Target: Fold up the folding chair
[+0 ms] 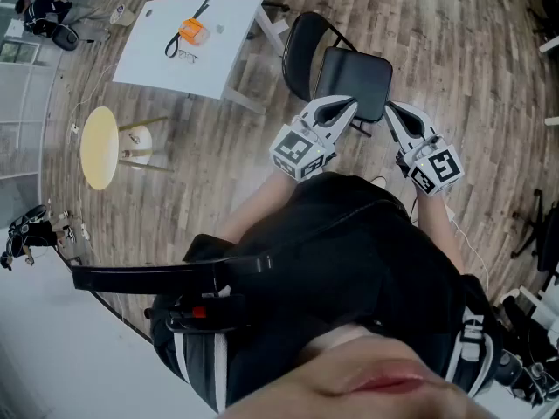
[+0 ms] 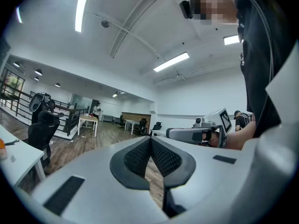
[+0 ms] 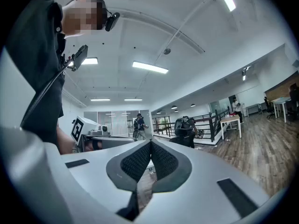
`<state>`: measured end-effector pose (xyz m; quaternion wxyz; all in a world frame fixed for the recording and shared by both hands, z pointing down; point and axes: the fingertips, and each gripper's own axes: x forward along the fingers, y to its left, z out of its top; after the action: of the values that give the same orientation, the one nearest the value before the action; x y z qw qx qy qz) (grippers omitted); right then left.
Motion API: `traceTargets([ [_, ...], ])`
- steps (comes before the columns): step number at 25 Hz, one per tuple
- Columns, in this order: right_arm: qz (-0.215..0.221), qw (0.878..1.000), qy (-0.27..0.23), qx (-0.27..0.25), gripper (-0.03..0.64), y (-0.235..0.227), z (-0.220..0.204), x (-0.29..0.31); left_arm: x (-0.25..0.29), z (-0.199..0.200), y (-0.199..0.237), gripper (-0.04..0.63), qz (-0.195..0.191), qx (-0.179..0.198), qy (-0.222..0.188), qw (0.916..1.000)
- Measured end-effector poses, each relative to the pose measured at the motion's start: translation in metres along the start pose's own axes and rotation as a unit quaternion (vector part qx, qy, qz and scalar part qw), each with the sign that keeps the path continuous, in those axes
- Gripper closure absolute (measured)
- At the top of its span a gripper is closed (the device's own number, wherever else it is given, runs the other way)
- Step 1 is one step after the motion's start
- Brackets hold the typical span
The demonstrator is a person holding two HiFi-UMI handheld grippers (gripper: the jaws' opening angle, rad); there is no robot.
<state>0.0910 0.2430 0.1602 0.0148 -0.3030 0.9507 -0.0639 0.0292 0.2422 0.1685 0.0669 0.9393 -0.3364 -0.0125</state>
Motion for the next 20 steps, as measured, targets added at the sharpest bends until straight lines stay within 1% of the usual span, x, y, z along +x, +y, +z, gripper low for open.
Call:
traceTargets([
  [4,0.008,1.0,0.0,-0.003,0.607,-0.008,0.001,0.009,0.006,0.0,0.008,0.591,0.009,0.003,-0.001,1.0],
  [11,0.002,1.0,-0.014,0.016,0.607,-0.014,-0.001,0.006,0.009,-0.007,0.006,0.591,0.004,-0.003,0.011,0.9999],
  [13,0.002,0.999,-0.024,0.024,0.607,-0.014,0.0,0.003,0.008,-0.008,0.007,0.591,0.004,-0.009,0.009,0.9999],
  [16,0.004,0.998,-0.039,0.04,0.607,-0.015,0.001,-0.002,0.007,-0.008,0.001,0.591,-0.009,-0.011,0.001,0.9999],
  [20,0.01,0.998,-0.046,0.037,0.607,-0.014,0.003,-0.005,0.007,-0.009,-0.002,0.591,-0.011,-0.008,0.006,0.9999],
])
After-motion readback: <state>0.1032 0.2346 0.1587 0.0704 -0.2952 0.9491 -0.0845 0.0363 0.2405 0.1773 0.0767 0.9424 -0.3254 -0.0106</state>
